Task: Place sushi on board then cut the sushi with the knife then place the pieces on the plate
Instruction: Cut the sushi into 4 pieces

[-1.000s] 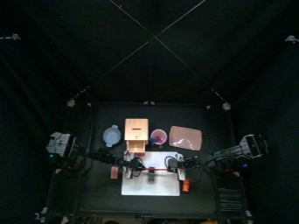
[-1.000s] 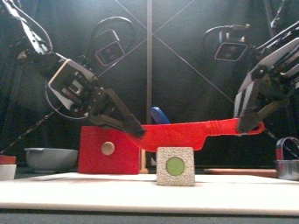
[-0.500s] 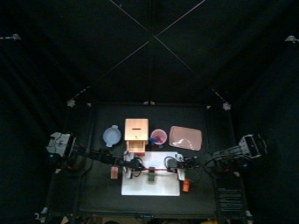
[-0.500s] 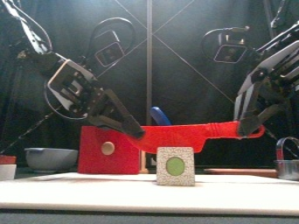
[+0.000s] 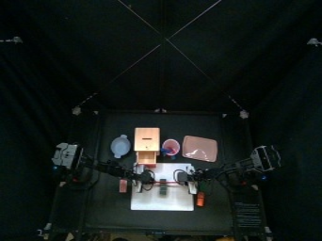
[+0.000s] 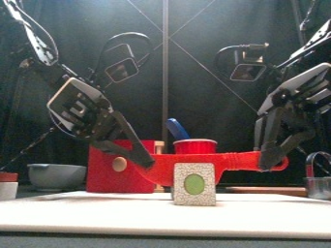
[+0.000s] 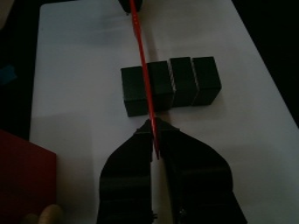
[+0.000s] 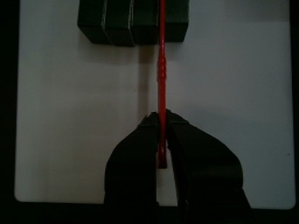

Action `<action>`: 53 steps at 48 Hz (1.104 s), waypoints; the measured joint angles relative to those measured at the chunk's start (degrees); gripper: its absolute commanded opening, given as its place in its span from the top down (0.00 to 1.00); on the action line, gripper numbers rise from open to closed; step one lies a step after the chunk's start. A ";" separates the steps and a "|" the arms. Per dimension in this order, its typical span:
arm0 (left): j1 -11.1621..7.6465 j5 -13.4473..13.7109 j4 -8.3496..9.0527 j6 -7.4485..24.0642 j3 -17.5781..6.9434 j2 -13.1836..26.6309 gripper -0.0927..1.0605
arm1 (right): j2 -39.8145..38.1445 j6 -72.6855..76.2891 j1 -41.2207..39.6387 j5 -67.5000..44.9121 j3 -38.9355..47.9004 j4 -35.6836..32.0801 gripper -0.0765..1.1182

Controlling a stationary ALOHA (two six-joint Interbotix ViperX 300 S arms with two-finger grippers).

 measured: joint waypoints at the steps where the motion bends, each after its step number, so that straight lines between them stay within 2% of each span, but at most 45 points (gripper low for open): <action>1: 0.00 0.00 0.09 0.00 -0.09 0.00 0.54 | 0.09 0.00 -0.09 0.00 0.00 -0.09 0.59; 27: 0.70 1.14 0.00 0.00 0.00 -1.23 0.54 | -1.76 -0.09 -1.23 3.78 -1.41 -3.87 0.59; 39: 1.05 1.41 0.09 0.00 0.26 -4.13 0.54 | -5.54 -0.09 -1.32 5.80 -1.49 -4.83 0.59; 48: 0.62 1.58 0.18 0.09 0.62 -6.86 0.54 | -8.70 0.00 -0.79 6.33 -1.41 -4.39 0.59; 53: -0.62 1.58 0.26 0.09 0.62 -7.91 0.54 | -10.72 0.00 0.53 6.42 -1.32 -3.69 0.59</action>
